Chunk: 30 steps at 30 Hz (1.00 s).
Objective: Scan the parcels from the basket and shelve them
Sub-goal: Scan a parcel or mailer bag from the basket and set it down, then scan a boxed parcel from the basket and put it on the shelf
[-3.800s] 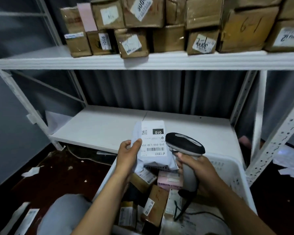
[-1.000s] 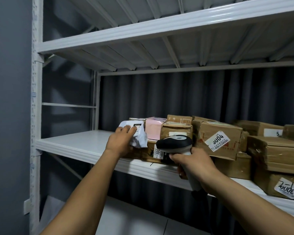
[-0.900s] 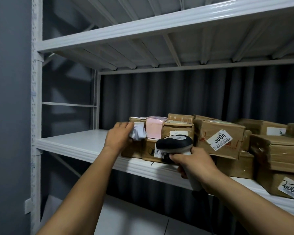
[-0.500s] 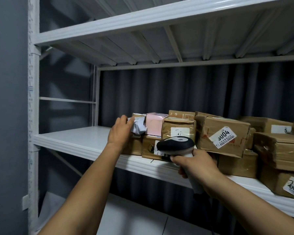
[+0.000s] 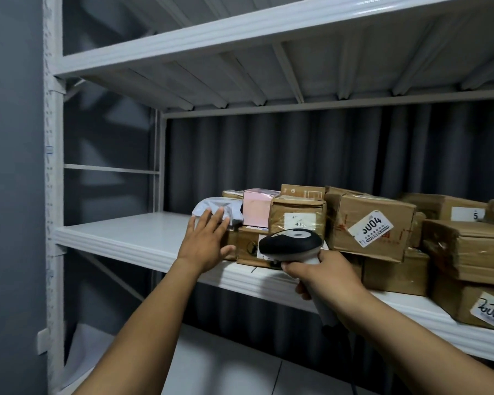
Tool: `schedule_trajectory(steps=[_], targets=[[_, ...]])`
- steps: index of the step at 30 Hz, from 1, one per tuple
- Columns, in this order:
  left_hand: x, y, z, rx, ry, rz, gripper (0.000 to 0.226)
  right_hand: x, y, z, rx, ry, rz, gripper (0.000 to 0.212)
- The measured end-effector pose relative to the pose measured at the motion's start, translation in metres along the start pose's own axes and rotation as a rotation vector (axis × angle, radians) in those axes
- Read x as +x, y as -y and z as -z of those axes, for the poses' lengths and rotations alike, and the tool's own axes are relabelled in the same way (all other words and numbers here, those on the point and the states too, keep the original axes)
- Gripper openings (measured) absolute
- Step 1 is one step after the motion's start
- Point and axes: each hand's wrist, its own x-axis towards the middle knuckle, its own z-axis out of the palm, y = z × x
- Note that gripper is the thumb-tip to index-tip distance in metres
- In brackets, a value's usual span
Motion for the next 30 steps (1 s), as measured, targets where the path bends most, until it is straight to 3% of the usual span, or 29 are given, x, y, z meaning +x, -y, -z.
schedule_trajectory(steps=[9,18,24,30], targets=[[-0.012,-0.020,0.032,-0.015,0.081,0.033,0.078,-0.014,-0.002,0.020,0.035,0.003,-0.057,0.021],[-0.123,-0.095,0.082,-0.268,0.148,0.042,0.068,-0.104,-0.015,0.089,-0.015,0.004,-0.099,0.012],[-0.223,-0.163,0.060,-0.406,0.261,0.031,0.062,-0.188,-0.076,0.129,-0.134,0.060,-0.160,0.008],[-0.334,-0.227,0.011,-0.446,0.499,0.008,0.057,-0.273,-0.157,0.154,-0.273,0.185,-0.259,0.010]])
